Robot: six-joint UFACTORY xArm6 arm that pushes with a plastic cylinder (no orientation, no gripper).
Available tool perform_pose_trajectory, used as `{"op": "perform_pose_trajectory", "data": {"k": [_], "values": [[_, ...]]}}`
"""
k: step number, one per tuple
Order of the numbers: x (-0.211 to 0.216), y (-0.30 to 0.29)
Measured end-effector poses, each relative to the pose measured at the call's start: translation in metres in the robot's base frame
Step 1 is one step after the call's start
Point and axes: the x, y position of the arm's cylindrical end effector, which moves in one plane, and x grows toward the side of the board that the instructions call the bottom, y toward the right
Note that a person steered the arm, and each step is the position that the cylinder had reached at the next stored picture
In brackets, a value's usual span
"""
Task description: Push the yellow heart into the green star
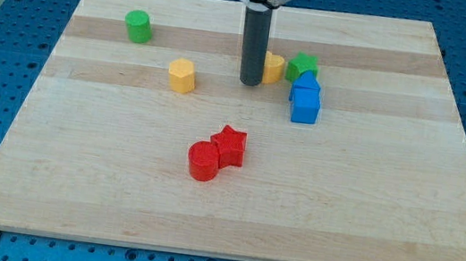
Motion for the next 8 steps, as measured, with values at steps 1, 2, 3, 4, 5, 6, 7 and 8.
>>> {"op": "perform_pose_trajectory", "data": {"k": [1, 2, 3, 4, 5, 6, 7, 8], "values": [[0.0, 0.0], [0.0, 0.0], [-0.002, 0.0], [-0.01, 0.0], [-0.021, 0.0], [-0.023, 0.0], [-0.023, -0.002], [-0.023, -0.002]]}}
